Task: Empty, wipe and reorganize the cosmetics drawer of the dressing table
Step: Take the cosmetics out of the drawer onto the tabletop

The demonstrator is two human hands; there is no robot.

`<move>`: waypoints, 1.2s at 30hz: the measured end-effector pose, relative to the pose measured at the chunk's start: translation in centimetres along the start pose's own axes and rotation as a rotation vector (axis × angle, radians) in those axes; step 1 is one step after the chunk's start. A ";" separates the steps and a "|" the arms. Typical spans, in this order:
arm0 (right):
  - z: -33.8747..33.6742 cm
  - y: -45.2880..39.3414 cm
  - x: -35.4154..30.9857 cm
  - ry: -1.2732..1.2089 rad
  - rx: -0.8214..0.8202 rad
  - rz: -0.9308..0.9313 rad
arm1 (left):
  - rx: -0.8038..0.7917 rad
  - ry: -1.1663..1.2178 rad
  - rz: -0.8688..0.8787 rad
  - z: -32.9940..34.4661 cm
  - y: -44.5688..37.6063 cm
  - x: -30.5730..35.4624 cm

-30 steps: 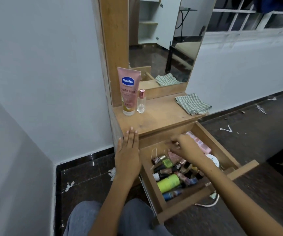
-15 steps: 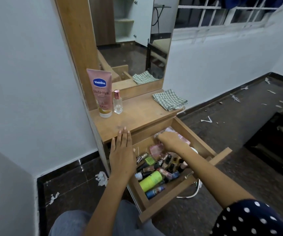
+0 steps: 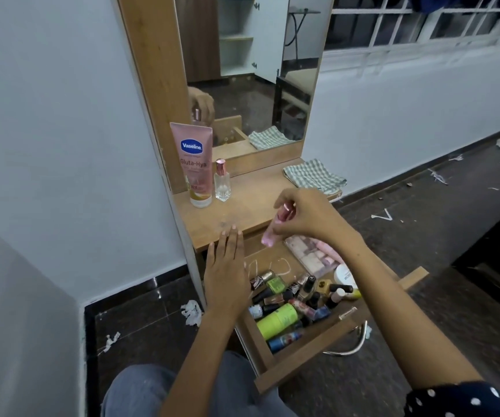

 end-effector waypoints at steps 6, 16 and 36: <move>-0.6 -4.5 -2.1 -0.080 0.224 -0.004 | 0.013 0.016 -0.013 0.0 -0.2 -0.1; 4.2 -6.7 0.2 -0.297 0.406 0.074 | 0.050 0.039 -0.002 0.0 -0.3 0.1; 7.0 -9.8 2.3 -0.517 0.177 0.083 | 0.020 0.019 -0.011 0.6 -0.4 0.0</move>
Point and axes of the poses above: each hand's wrist, its own y-axis away from the middle knuckle, its own z-axis out of the palm, x = y × z, the point moved 9 cm from there along -y, towards the middle knuckle, and after that the axes turned 2 degrees about -z, right-handed, at the moved point
